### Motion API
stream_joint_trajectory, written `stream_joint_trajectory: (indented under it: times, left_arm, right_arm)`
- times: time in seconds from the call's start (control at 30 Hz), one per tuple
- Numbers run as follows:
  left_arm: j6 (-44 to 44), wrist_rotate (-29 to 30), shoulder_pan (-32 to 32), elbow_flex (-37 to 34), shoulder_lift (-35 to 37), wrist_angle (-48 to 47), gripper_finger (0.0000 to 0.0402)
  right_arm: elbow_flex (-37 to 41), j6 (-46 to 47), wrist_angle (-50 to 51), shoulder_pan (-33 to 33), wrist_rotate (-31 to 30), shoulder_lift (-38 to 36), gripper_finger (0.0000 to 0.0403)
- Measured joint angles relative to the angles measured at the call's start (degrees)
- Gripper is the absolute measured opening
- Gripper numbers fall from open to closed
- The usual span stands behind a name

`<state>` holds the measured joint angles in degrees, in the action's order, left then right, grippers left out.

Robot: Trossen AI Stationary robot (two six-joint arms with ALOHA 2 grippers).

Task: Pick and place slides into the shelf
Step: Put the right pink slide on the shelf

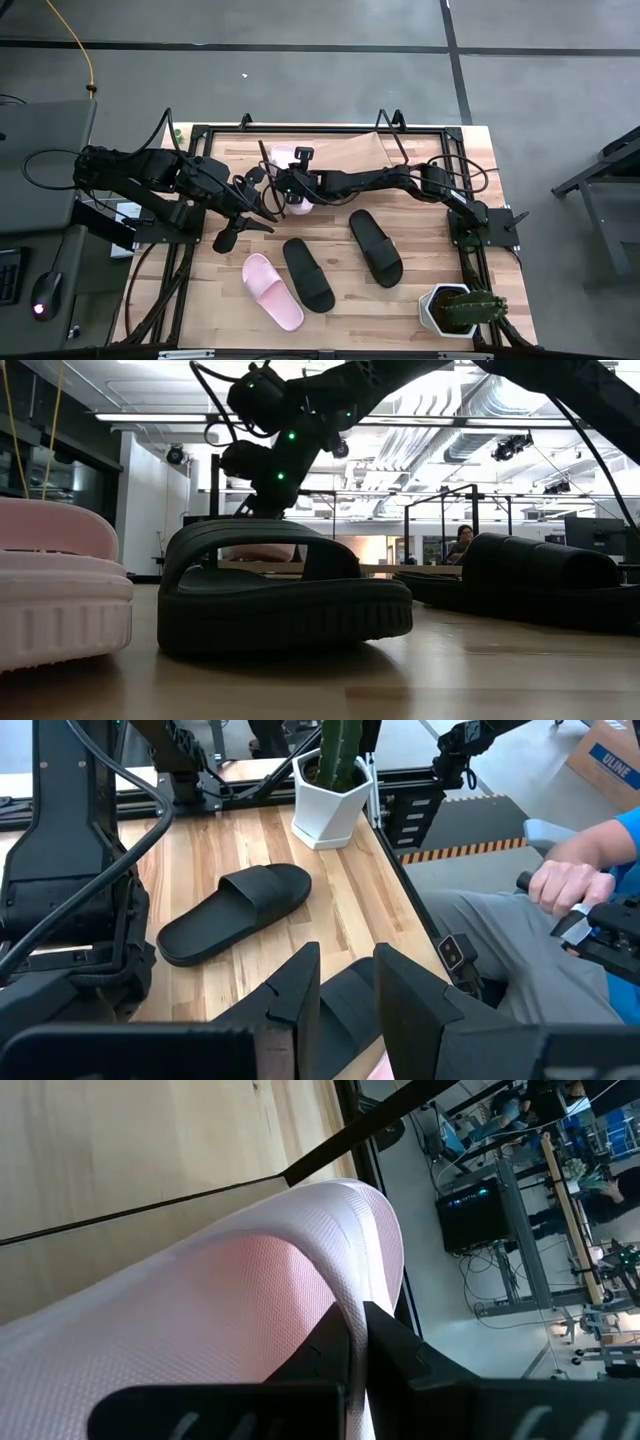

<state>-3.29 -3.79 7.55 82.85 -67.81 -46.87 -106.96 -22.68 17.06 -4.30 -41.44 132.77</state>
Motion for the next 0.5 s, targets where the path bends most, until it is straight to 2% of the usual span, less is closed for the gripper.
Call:
stream_joint_trajectory:
  times: [0.5]
  left_arm:
    - [0.01, 0.0, -0.01, 0.0, 0.02, 0.07, 0.0083]
  right_arm:
    - [0.04, 0.33, -1.87, 0.66, 2.41, 0.0, 0.0]
